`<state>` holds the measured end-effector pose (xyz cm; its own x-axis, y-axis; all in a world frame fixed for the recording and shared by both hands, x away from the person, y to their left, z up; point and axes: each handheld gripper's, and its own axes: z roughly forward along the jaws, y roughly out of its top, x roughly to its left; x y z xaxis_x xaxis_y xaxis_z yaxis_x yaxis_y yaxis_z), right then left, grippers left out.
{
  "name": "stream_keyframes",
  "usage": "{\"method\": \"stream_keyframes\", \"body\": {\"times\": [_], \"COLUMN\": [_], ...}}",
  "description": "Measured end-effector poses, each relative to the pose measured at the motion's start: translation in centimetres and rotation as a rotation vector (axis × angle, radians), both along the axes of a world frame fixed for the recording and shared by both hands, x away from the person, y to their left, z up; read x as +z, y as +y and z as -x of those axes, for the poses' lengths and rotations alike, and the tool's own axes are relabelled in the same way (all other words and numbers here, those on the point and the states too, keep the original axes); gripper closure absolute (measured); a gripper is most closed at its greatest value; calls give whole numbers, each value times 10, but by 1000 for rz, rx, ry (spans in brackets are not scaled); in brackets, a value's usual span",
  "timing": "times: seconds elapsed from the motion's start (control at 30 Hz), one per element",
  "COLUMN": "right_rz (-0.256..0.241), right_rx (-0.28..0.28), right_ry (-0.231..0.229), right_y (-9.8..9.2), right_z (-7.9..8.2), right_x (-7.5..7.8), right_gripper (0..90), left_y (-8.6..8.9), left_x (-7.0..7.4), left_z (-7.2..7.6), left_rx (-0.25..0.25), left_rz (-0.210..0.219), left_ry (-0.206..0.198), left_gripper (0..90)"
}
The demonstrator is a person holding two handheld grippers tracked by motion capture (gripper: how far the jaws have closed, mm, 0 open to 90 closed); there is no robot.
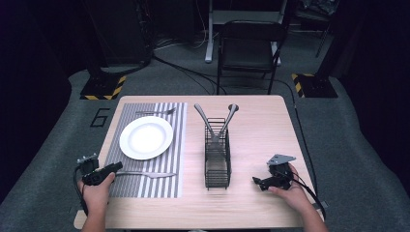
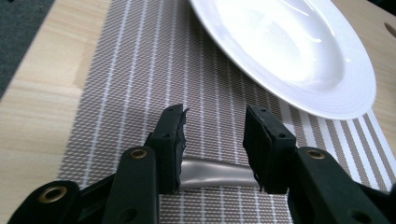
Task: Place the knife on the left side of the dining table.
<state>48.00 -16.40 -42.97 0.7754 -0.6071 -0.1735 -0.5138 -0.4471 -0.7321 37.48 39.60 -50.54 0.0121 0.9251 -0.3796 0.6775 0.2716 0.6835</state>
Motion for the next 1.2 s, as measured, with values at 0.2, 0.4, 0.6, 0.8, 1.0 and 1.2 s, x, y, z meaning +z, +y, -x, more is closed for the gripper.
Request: {"method": "stream_keyframes", "body": {"times": [0.2,0.4,0.6,0.8,1.0,1.2], "right_rz": [0,0,0,0,0,0], "right_rx": [0,-1,0,0,-1,-1], "right_ry": [0,-1,0,0,0,0], "right_y": [0,0,0,0,0,0], "right_z": [0,0,0,0,0,0], "right_x": [0,0,0,0,0,0], "right_gripper": [0,0,0,0,0,0], "left_y": [-17,-30,-46,-64,-85,-102], "left_x": [6,10,13,15,16,13], "left_z": [-1,-2,-3,-2,-1,-1], "left_rx": [-51,-128,-197,-284,-360,-418], "left_rz": [-20,-76,-99,-143,-171,-167], "left_ry": [-13,-35,-52,-64,-91,-83], "left_gripper": [558,543,534,517,493,483]}}
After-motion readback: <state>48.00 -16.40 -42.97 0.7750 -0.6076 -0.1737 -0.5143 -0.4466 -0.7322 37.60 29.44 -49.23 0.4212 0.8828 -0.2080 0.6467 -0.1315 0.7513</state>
